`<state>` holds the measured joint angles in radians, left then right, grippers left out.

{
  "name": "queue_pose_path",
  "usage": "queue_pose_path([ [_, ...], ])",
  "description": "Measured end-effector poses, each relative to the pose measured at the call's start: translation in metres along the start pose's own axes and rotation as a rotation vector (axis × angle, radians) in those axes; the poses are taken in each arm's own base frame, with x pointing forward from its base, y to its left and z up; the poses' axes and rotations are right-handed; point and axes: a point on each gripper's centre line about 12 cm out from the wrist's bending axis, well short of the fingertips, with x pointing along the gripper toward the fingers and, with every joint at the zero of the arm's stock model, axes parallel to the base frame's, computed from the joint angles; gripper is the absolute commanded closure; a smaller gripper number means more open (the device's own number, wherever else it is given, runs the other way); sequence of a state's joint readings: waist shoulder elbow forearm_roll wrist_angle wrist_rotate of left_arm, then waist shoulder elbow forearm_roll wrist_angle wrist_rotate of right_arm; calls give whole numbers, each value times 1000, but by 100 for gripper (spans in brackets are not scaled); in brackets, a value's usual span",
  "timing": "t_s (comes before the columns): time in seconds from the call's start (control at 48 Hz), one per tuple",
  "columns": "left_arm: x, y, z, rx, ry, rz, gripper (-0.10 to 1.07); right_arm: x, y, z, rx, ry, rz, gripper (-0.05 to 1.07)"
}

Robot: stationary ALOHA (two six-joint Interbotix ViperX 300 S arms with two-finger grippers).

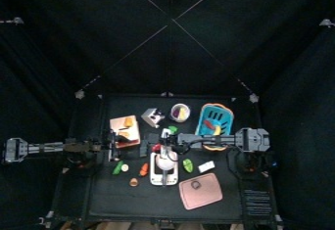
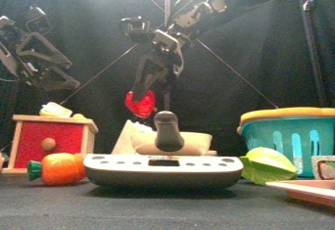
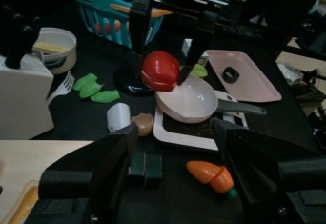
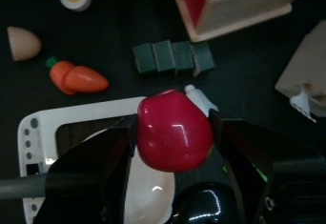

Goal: Place abble above stove

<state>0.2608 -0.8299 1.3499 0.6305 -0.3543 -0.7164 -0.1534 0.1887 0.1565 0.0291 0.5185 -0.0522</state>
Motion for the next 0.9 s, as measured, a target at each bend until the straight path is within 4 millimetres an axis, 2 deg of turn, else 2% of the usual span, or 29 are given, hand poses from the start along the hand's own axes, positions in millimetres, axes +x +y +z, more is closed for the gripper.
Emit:
queue_pose_path([
  [0.292, 0, 0, 0, 0, 0, 1, 2, 1, -45, -9, 133, -121, -52, 30],
  [0.417, 0, 0, 0, 0, 0, 1, 2, 4, -51, -16, 135, -125, -67, 30],
  [0.562, -1, 0, -2, -2, 5, 1, 2, 9, -54, -38, 187, -75, -62, 30],
  [0.771, -1, 1, -3, -12, 4, 4, 2, -9, -58, -65, 285, -49, -58, 30],
  [0.896, -1, 1, -2, -15, 3, 6, 2, -21, -71, -79, 376, -43, -83, 30],
])
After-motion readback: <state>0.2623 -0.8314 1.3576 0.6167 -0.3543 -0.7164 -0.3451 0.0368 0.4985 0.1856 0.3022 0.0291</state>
